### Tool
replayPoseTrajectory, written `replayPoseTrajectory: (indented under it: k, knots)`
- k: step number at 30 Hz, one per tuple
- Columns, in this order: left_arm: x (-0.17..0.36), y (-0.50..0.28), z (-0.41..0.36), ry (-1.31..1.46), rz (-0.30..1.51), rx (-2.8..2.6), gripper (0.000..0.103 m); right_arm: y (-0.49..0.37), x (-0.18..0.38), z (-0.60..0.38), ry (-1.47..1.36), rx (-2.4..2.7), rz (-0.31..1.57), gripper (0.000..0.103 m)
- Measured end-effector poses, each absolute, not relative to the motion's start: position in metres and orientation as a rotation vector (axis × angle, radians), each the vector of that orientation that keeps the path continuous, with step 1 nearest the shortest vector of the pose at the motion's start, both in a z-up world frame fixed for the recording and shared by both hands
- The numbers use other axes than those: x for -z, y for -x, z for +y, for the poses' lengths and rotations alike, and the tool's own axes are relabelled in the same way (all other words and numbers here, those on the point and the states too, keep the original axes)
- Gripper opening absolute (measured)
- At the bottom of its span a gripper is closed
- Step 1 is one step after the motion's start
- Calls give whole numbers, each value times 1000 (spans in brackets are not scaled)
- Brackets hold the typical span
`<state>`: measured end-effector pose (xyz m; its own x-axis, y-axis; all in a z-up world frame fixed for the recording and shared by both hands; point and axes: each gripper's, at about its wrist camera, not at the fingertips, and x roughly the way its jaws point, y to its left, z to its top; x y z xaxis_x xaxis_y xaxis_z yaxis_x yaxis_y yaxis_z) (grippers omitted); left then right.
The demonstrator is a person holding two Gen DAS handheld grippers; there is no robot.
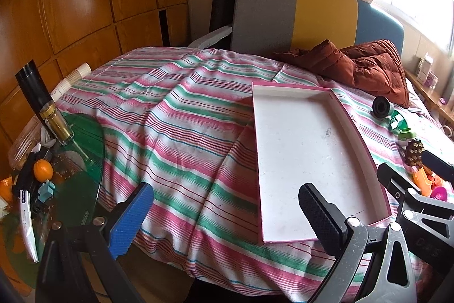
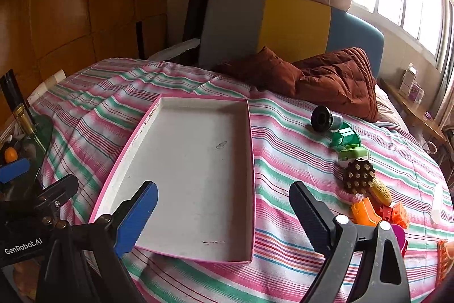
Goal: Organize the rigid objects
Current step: 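Move both grippers over the cluster of toys beside the white tray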
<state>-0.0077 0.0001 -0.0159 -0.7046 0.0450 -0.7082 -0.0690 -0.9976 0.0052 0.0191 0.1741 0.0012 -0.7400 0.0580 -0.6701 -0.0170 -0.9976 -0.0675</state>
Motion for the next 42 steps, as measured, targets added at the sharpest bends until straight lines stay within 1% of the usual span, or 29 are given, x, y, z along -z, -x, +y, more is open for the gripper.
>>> replayPoseTrajectory:
  k: [7, 13, 19, 23, 26, 29, 32, 39, 42]
  knots:
    - [15, 7, 4, 1168, 64, -2830, 103, -20, -5, 179, 1098, -2896, -108, 95]
    - [17, 8, 11, 1179, 96, -2796, 103, -20, -11, 203, 1067, -2872, -102, 95]
    - [19, 10, 17, 1193, 100, -2761, 103, -21, -18, 241, 1040, -2827, -53, 95]
    - [21, 14, 19, 1220, 58, -2708, 103, -24, -26, 278, 1016, -2787, 8, 95]
    - [21, 15, 24, 1217, 30, -2654, 103, -29, -31, 319, 990, -2739, 115, 95]
    - [17, 17, 34, 1191, 25, -2622, 103, -38, -30, 372, 956, -2666, 281, 95]
    - [14, 18, 45, 1177, 49, -2587, 103, -54, -24, 424, 909, -2564, 442, 95]
    - [7, 22, 92, 1146, 118, -2463, 103, -94, 2, 504, 807, -2383, 686, 95]
    - [4, 23, 125, 1127, 179, -2385, 103, -107, 14, 524, 779, -2331, 895, 95]
